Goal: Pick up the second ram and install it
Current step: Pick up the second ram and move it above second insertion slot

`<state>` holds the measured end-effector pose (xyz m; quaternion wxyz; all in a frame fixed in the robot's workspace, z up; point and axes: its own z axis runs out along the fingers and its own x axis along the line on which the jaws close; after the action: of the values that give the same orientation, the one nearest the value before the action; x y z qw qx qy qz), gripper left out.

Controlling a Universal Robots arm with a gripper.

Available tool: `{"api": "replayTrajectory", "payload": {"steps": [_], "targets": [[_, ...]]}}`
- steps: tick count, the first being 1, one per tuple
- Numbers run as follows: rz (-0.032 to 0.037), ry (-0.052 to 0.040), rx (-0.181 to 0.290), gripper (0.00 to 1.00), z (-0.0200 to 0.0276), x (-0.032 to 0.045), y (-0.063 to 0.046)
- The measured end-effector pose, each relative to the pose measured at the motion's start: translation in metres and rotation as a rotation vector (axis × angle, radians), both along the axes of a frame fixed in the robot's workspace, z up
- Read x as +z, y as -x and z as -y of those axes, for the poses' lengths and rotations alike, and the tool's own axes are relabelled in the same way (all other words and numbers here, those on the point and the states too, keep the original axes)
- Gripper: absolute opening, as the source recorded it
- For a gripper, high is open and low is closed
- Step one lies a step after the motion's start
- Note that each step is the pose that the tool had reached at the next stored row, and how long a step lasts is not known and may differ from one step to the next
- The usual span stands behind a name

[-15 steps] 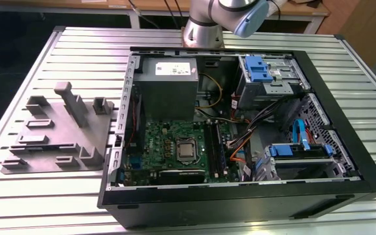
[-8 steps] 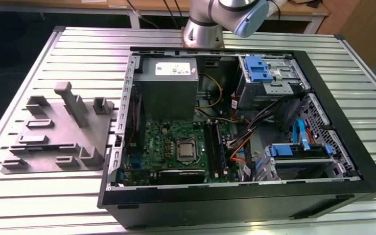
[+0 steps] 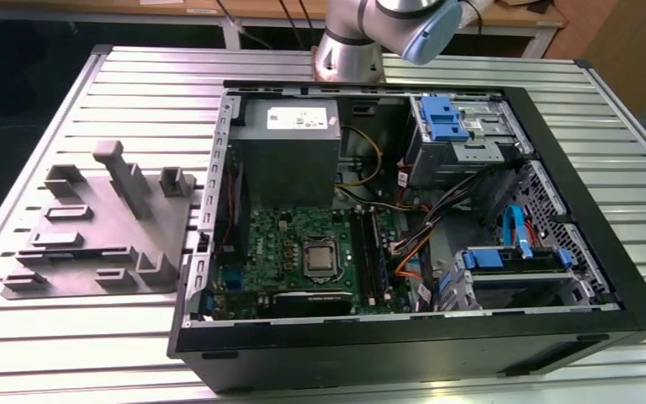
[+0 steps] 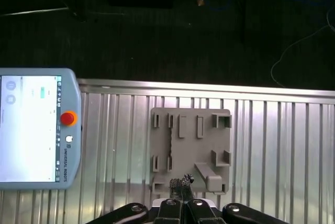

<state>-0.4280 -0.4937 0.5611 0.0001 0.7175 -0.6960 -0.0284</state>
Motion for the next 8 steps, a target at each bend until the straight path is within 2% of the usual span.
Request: {"api": "replayTrajectory", "payload": {"steps": [8], "targets": [[0.0, 0.0, 0.0, 0.1, 0.0, -0.0146, 0.0]]}}
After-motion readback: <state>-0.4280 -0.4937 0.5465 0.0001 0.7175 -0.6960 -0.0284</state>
